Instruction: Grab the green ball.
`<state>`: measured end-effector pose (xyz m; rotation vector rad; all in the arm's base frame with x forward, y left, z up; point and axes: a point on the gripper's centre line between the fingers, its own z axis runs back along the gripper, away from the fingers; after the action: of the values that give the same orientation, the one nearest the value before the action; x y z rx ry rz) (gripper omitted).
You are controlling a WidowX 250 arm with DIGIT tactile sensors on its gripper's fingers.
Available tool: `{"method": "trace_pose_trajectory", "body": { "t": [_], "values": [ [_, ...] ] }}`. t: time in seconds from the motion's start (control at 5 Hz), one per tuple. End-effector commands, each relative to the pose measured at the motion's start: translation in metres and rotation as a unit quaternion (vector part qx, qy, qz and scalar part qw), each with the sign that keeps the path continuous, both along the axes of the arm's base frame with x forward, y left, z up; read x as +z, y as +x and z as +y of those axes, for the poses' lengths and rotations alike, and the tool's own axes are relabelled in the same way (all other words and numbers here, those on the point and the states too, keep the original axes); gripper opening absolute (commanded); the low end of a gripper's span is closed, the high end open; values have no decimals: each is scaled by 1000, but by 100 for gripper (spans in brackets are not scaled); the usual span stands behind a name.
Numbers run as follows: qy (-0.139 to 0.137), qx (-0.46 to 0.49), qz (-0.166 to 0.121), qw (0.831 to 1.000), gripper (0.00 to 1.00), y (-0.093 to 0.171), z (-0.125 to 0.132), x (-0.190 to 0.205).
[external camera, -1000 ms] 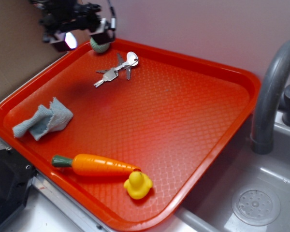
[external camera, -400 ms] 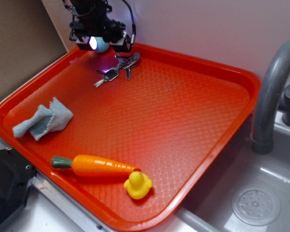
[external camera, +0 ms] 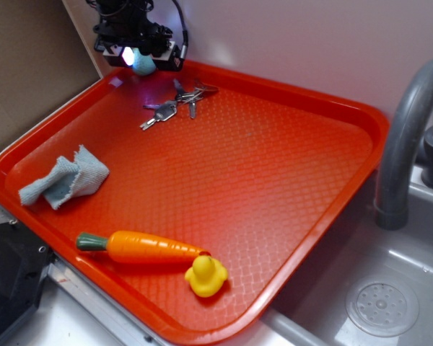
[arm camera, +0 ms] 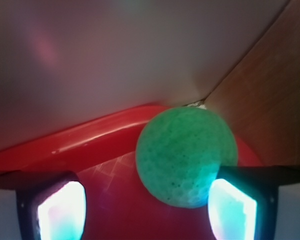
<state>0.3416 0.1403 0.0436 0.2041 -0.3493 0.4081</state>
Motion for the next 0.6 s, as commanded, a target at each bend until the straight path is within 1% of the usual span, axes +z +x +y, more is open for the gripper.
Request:
{"method": "trace_pose_trajectory", "body": {
  "t": [0.0, 0.2, 0.4],
  "values": [
    [0, -3, -45, 999, 100, 7, 27, 49],
    [-4, 1, -59, 998, 100, -3, 32, 65],
    [25, 21, -44, 998, 100, 0, 43, 53]
  ]
}}
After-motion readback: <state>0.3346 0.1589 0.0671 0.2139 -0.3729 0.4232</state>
